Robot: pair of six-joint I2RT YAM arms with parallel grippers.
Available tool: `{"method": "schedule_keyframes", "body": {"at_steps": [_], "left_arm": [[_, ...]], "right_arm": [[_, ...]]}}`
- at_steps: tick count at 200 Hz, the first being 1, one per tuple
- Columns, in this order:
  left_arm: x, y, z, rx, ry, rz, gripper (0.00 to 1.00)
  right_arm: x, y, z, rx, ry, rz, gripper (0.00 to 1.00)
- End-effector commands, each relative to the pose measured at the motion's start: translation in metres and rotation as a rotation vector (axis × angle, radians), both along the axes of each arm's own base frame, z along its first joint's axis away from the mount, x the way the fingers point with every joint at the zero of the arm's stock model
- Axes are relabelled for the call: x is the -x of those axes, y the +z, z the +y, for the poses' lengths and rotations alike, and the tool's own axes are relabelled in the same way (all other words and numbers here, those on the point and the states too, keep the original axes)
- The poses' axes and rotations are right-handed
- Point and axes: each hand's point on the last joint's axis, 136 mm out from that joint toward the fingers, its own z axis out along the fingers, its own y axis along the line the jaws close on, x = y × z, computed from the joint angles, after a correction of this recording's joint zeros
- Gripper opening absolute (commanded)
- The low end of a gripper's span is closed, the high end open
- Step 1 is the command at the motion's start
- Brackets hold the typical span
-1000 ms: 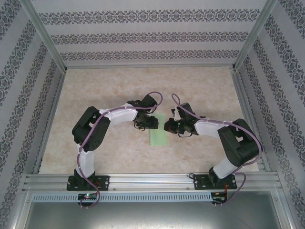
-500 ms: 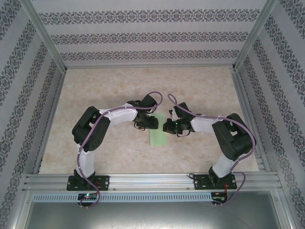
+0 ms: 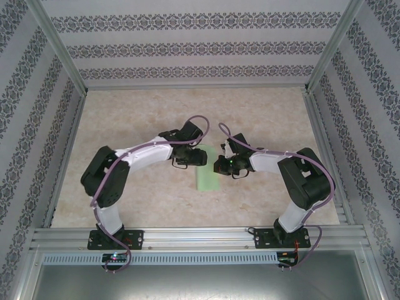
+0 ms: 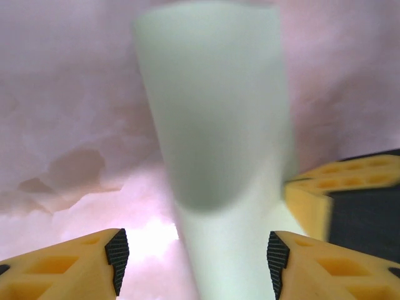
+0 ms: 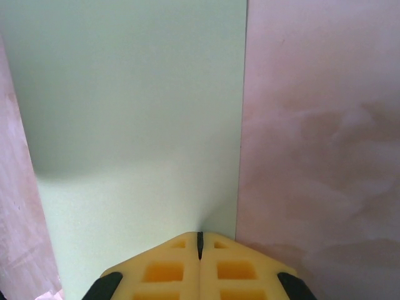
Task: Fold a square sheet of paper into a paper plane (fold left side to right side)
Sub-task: Hold the square sheet of paper at the center of the table, then first fold the square sheet of paper in half at the center of the table.
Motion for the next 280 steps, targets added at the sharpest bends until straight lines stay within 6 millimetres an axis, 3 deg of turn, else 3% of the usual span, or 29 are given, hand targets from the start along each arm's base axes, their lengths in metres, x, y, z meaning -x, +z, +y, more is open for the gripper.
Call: {"method": "schedule_keyframes", "body": {"at_steps": [1,33,72,159,195,238,258,280], "left_arm": [[-0.003,0.021,-0.006,0.076,-0.016,-0.069,0.61],[0.006,0.011,-0.041,0.259,-0.091,0.004,0.43],[0.006,-0.014,-0.056,0.306,-0.116,0.064,0.32],[0.011,-0.068,-0.014,0.194,-0.056,0.117,0.24],[0.012,-0.070,-0.001,0.193,-0.045,0.108,0.24],[0.014,-0.067,0.031,0.176,0.001,0.107,0.24],[0.012,-0.055,0.041,0.187,0.014,0.080,0.22],[0.007,-0.027,0.034,0.242,-0.005,-0.007,0.20]], "right_arm": [[0.028,-0.040,-0.023,0.154,0.003,0.119,0.00],[0.027,-0.040,-0.021,0.151,0.008,0.120,0.00],[0.028,-0.040,-0.020,0.153,0.011,0.120,0.00],[0.034,-0.043,-0.025,0.180,0.026,0.135,0.00],[0.036,-0.044,-0.029,0.200,0.032,0.137,0.00],[0.038,-0.045,-0.031,0.208,0.035,0.144,0.00],[0.037,-0.044,-0.030,0.202,0.035,0.142,0.00],[0.036,-0.043,-0.029,0.196,0.032,0.136,0.00]]}}
